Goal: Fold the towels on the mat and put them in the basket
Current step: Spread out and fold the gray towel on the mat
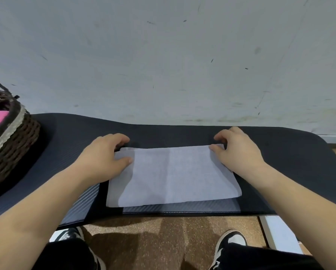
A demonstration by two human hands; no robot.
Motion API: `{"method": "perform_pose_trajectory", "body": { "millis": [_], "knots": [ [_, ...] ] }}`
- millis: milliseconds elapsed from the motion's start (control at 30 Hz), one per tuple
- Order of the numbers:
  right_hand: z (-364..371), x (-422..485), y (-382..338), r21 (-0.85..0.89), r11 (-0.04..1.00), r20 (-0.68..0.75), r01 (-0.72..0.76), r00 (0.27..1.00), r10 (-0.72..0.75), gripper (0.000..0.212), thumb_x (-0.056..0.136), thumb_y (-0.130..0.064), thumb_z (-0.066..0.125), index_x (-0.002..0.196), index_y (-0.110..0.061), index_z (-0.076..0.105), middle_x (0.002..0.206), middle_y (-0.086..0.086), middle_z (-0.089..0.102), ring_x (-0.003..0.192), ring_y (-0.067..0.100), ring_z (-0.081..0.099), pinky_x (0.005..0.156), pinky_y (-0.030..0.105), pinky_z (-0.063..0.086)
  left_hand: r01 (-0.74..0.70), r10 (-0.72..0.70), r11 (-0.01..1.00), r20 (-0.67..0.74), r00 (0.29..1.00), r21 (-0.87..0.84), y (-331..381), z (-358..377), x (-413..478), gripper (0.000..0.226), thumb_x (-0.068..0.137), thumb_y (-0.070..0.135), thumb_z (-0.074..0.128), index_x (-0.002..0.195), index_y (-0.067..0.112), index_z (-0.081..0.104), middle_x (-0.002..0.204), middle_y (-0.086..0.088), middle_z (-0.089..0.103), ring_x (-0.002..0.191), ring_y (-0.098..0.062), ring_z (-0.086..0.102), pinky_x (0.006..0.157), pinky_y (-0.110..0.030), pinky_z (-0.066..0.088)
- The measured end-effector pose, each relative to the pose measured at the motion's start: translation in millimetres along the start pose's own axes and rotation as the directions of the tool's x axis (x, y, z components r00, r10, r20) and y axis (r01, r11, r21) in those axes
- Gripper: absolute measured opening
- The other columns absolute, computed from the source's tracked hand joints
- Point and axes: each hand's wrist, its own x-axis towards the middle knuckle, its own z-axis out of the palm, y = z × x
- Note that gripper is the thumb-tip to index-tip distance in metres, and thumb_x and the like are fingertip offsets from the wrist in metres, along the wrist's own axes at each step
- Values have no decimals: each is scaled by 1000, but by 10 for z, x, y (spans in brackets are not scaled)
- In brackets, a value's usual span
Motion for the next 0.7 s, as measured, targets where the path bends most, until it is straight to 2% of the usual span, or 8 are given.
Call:
{"method": "perform_pose_trajectory", "body": {
  "millis": [100, 133, 200, 267, 333, 433, 567, 700],
  "knots": [
    [-22, -173, -155, 26, 960, -37, 280, 960, -279, 45, 94, -42, 65, 132, -18, 66, 136, 1, 59, 128, 24, 54, 102, 33, 45, 75, -72, 996, 83, 994, -37, 13, 11, -8, 55, 88, 38, 74, 138, 27, 55, 120, 8, 58, 113, -16, 56, 94, -34, 48],
    [-6, -256, -221, 41, 938, 28, 344, 938, -345, 56, 93, -52, 60, 139, -20, 62, 149, 4, 52, 141, 26, 45, 114, 35, 37, 114, -103, 989, 114, 988, -89, 23, 0, -17, 50, 87, 35, 74, 134, 26, 57, 116, 9, 59, 108, -15, 58, 88, -32, 48],
    [50, -413, -321, 24, 923, 236, 384, 895, -379, 76, 93, -72, 44, 157, -30, 39, 169, 3, 23, 158, 24, 12, 128, 42, 16, 188, -159, 965, 164, 973, -180, 35, -29, -27, 31, 85, 31, 76, 113, 23, 65, 106, 7, 64, 95, -14, 62, 76, -30, 51],
    [126, -495, -312, -72, 926, 424, 371, 852, -308, 82, 93, -80, 30, 163, -41, 10, 171, -3, -10, 157, 19, -17, 128, 41, -4, 220, -183, 956, 194, 964, -195, 41, -50, -36, 22, 81, 31, 78, 95, 20, 66, 97, 0, 67, 86, -16, 64, 69, -30, 52],
    [158, -506, -269, -136, 920, 495, 367, 830, -257, 83, 91, -82, 22, 160, -46, -8, 167, -7, -28, 152, 16, -32, 126, 39, -15, 210, -175, 958, 183, 967, -193, 60, -65, -54, 22, 78, 29, 80, 89, 18, 64, 90, -2, 66, 77, -16, 60, 63, -28, 48],
    [180, -471, -241, -144, 917, 514, 373, 820, -253, 83, 89, -85, 17, 156, -51, -17, 164, -11, -35, 147, 12, -40, 125, 40, -18, 205, -163, 945, 177, 971, -257, 89, -83, -93, 24, 75, 26, 81, 91, 21, 64, 91, -1, 66, 76, -15, 60, 62, -27, 47],
    [213, -469, -263, -186, 906, 533, 381, 814, -233, 84, 88, -85, 13, 155, -49, -23, 161, -9, -41, 145, 14, -44, 123, 42, -21, 256, -188, 937, 278, 942, -236, 94, -106, -170, 23, 77, 33, 83, 89, 20, 69, 91, -1, 69, 83, -18, 66, 65, -29, 52],
    [210, -467, -275, -148, 918, 525, 368, 816, -242, 84, 89, -84, 15, 156, -48, -22, 162, -9, -40, 145, 13, -44, 123, 42, -22, 195, -158, 926, 137, 978, -324, 48, -154, -228, 33, 88, 36, 74, 81, 7, 57, 74, 0, 57, 65, -16, 51, 58, -29, 39]
  ]
}}
